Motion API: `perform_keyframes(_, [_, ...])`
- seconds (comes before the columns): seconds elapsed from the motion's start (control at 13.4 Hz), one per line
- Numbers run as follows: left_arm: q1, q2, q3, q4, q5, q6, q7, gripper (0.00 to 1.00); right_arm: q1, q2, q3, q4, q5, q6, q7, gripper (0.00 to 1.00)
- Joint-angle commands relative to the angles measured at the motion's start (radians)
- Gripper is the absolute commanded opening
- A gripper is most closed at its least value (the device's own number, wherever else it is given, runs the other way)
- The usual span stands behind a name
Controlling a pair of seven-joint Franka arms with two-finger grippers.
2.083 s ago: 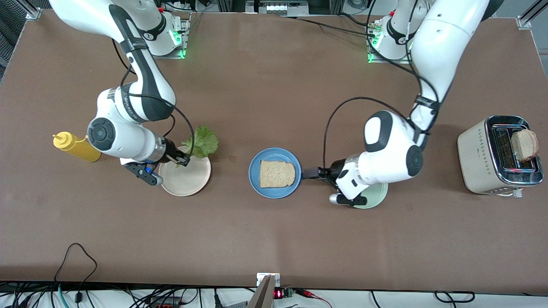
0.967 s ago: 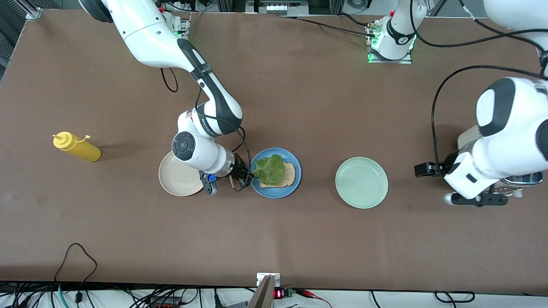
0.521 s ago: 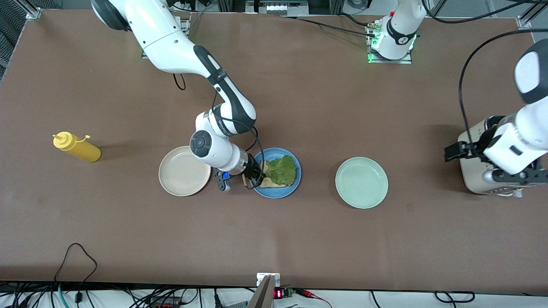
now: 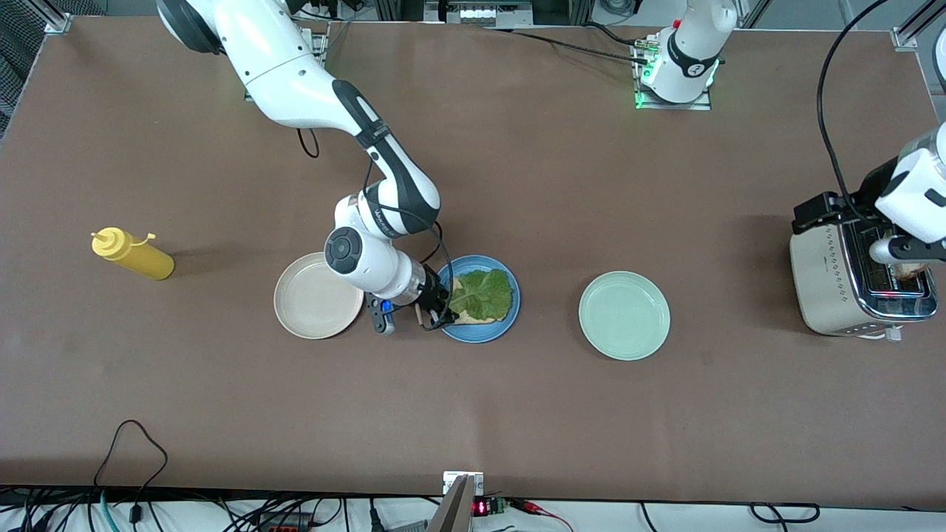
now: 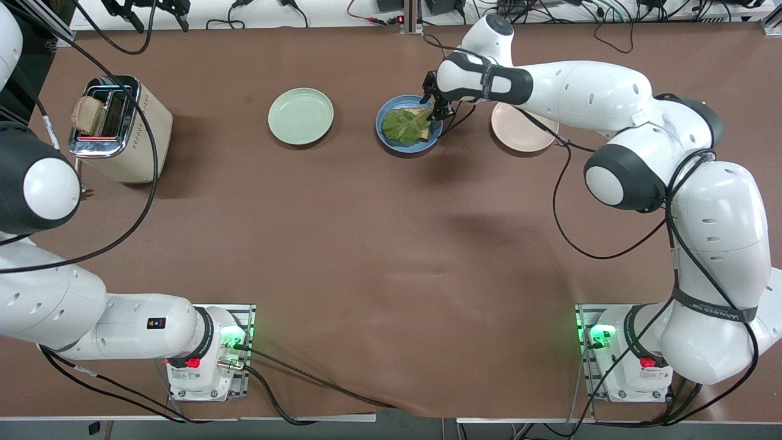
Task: Make sandwich in blue plate with both arms
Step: 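Release the lettuce and move the right gripper toward the yellow mustard bottle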
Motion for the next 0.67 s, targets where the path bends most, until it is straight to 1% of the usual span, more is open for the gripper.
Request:
perform_keyframes(0.0, [0.001,-0.082,-0.009,-0.098,-0.002,0.013,-0.009,1.0,-0.039,-0.058,-0.014,0.026,-0.093,-0.154,-0.017,1.0])
perform_keyframes(0.15, [0.001,-0.098,-0.009,-0.117,-0.002,0.011,-0.008,1.0,-0.079,-0.121,-0.014,0.028,-0.156,-0.277,-0.136,1.0])
perform_keyframes(0.3, [0.001,-0.101,-0.009,-0.127,-0.002,0.011,-0.009,1.0,-0.137,-0.178,-0.015,0.028,-0.187,-0.404,-0.274,1.0])
perform_keyframes(0.37, [0.001,-0.098,-0.009,-0.131,-0.003,0.014,-0.011,1.0,-0.165,-0.204,-0.015,0.026,-0.216,-0.456,-0.337,1.0])
perform_keyframes(0.52, [0.001,-0.084,-0.009,-0.141,-0.003,0.04,-0.011,1.0,-0.203,-0.248,-0.015,0.023,-0.305,-0.549,-0.466,1.0])
perform_keyframes(0.6, [0.001,-0.078,-0.011,-0.145,-0.003,0.042,-0.011,1.0,-0.229,-0.271,-0.015,0.017,-0.331,-0.599,-0.544,1.0])
